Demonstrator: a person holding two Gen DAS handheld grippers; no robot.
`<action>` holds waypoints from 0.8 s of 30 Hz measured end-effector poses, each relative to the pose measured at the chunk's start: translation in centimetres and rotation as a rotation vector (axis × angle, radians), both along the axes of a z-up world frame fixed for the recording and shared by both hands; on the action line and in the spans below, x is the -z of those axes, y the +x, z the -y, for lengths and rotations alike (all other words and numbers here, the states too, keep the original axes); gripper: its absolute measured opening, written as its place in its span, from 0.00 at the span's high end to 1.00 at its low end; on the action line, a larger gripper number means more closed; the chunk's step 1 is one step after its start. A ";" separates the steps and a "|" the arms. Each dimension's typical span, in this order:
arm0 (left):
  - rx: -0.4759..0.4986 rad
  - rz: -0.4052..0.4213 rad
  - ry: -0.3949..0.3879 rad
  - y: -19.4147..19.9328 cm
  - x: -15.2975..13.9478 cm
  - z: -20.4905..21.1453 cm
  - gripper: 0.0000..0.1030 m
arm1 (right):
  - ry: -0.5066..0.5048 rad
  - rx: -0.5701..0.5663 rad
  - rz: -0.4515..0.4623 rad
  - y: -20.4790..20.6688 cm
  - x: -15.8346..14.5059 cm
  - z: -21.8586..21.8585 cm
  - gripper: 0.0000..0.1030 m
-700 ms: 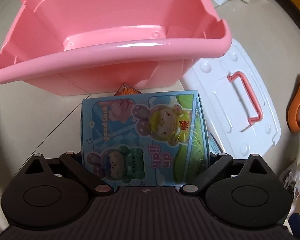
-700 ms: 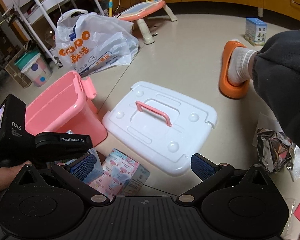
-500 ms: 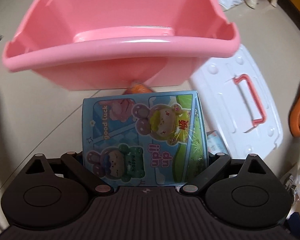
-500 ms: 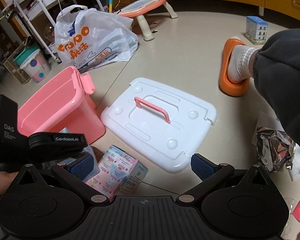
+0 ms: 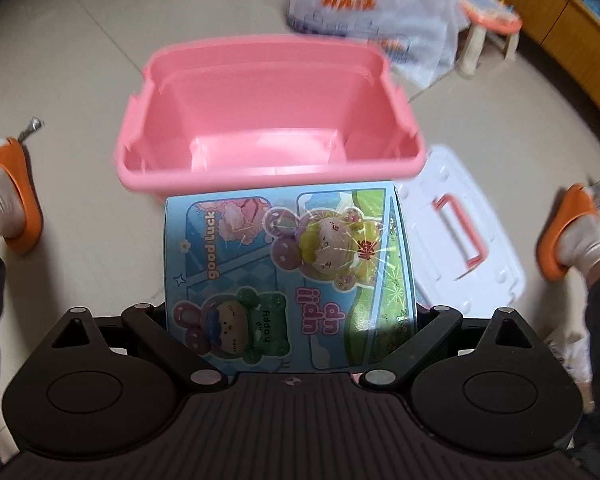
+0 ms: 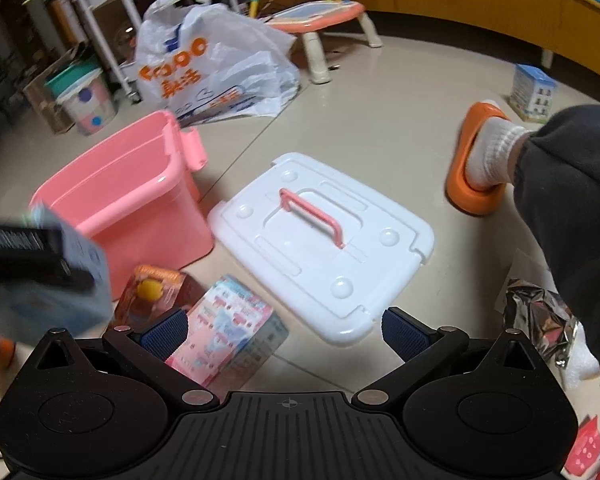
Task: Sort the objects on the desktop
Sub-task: 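Carry the blue cartoon card in the left gripper toward the pink bin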
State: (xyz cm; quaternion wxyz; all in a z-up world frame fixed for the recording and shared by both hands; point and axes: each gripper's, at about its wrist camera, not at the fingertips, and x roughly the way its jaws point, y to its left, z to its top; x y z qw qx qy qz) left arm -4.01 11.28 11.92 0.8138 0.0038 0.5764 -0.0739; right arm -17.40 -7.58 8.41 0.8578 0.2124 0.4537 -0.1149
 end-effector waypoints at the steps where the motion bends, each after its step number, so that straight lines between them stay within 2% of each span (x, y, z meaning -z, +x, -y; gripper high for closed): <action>1: -0.020 0.007 -0.005 0.6 -0.6 1.9 0.07 | 0.003 -0.009 -0.003 0.0 0.0 -0.1 0.00; 3: -0.058 0.022 -0.016 1.8 -1.9 5.5 0.07 | 0.010 -0.026 -0.010 0.0 0.0 -0.4 0.00; 8: -0.086 0.106 -0.002 2.1 -4.5 0.7 0.07 | 0.028 -0.070 -0.027 0.0 0.1 -1.1 0.00; 12: -0.144 0.162 -0.005 3.9 -6.4 0.2 0.07 | 0.041 -0.105 -0.040 0.1 0.1 -1.6 0.00; 17: -0.163 0.222 0.050 6.5 -7.0 -0.7 0.07 | 0.094 -0.081 -0.054 0.3 0.4 -1.0 0.00; 21: -0.182 0.196 0.035 10.1 -5.7 -2.2 0.07 | 0.112 -0.069 -0.065 0.5 0.6 -0.8 0.00; 24: -0.199 0.185 0.071 11.7 -4.6 -1.6 0.07 | 0.119 -0.067 -0.079 0.6 0.8 -0.8 0.00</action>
